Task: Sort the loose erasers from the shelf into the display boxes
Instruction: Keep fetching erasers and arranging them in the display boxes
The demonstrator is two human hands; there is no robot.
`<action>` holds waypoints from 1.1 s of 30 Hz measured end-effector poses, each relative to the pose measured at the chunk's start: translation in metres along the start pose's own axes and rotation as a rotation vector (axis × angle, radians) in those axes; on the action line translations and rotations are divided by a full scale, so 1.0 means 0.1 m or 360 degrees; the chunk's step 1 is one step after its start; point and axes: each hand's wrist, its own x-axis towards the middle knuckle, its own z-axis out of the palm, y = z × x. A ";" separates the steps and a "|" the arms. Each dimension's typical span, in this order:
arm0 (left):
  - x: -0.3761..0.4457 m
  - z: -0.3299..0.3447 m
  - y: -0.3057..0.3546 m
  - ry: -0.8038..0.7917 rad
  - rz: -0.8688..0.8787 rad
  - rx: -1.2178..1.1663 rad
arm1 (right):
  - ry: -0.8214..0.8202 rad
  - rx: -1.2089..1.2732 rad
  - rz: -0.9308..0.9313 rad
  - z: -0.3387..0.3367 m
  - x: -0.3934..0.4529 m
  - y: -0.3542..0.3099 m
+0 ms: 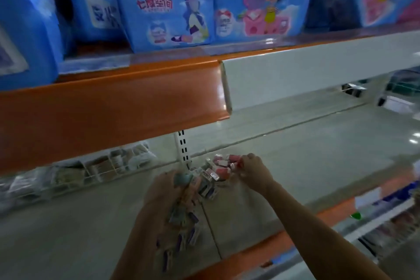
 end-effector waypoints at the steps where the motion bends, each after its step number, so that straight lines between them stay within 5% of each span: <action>1: 0.00 0.00 0.00 0.0003 -0.0033 -0.0008 | -0.0018 -0.0005 -0.0040 0.02 0.04 0.05; 15: -0.63 -0.08 0.14 0.0395 -0.0006 -0.0346 | -0.0056 0.0591 -0.0514 -0.24 0.00 0.13; 23: -1.39 -0.38 0.04 0.0692 -0.0165 -0.0487 | -0.0960 0.1521 -0.0604 -0.33 -0.50 -0.86; 33: -2.58 -1.03 -0.70 0.0823 -0.0385 -0.0501 | -0.1447 0.1819 -0.0642 0.02 -1.24 -2.25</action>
